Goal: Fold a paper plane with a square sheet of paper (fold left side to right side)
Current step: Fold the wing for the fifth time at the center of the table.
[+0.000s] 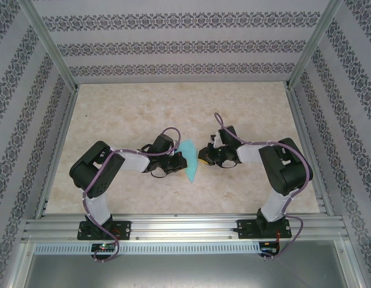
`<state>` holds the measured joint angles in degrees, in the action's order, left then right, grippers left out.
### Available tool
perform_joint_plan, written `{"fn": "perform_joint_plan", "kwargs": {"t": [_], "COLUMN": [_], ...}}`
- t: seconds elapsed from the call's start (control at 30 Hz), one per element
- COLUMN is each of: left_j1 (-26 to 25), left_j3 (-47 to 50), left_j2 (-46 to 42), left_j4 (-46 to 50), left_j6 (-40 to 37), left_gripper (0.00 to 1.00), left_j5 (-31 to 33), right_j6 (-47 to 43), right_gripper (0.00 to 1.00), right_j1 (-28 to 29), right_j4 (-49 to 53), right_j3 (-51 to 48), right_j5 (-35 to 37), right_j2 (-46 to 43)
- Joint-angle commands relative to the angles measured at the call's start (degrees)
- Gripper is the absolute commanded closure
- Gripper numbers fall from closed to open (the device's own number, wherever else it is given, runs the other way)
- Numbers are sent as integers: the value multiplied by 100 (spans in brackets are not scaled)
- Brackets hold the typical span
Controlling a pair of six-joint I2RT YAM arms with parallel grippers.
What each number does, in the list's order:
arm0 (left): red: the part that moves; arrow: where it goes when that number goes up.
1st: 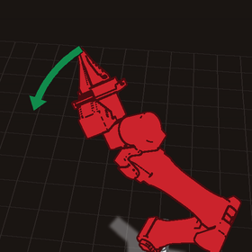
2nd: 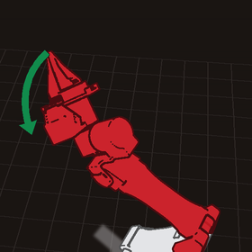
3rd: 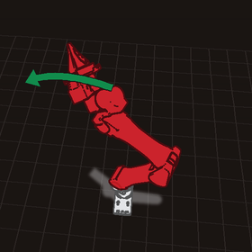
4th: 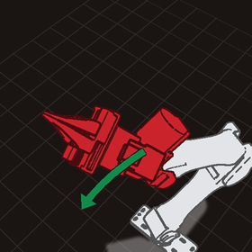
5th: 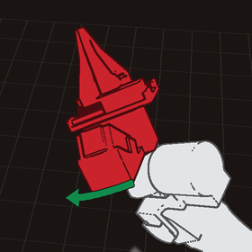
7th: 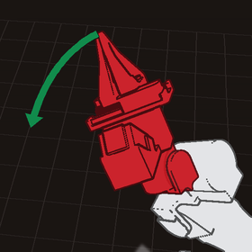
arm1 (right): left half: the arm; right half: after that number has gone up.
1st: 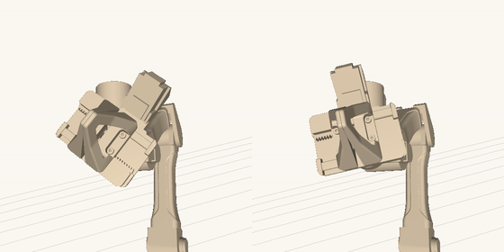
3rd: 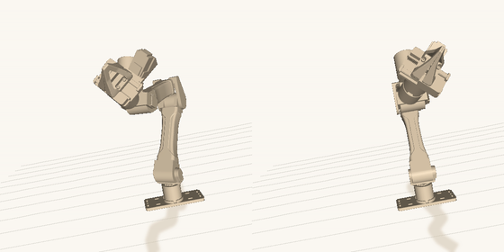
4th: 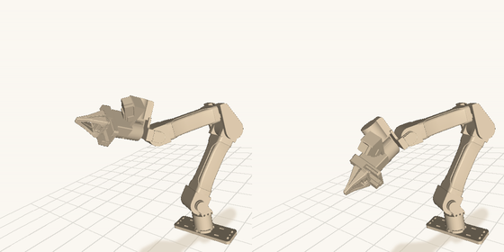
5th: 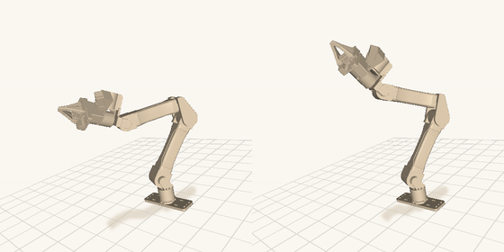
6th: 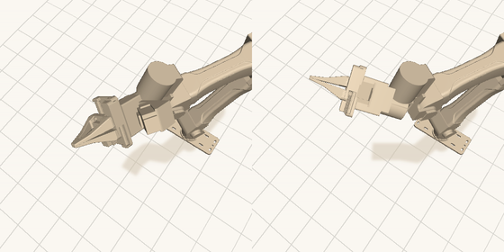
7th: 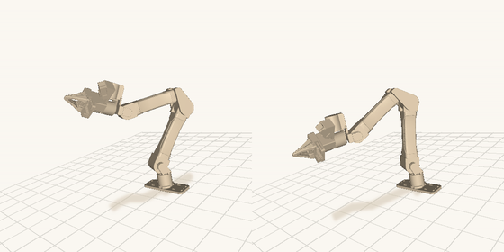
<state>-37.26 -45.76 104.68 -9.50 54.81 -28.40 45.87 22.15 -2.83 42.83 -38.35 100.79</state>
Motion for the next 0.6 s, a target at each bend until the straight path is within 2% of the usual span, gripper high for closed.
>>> {"fn": "perform_joint_plan", "kwargs": {"t": [0.0,0.17,0.57], "left_j1": [-47,-45,-45], "left_j3": [177,220,291], "left_j2": [-71,-91,-45], "left_j4": [47,20,-39], "left_j6": [57,62,83], "left_gripper": [98,98,100], "left_j5": [188,225,256], "right_j6": [26,51,528], "right_gripper": [86,82,80], "right_j1": [57,70,365], "right_j4": [-204,-315,-947], "right_j3": [138,54,-25], "right_j5": [-103,-220,-256], "right_j2": [-89,-148,107]}}
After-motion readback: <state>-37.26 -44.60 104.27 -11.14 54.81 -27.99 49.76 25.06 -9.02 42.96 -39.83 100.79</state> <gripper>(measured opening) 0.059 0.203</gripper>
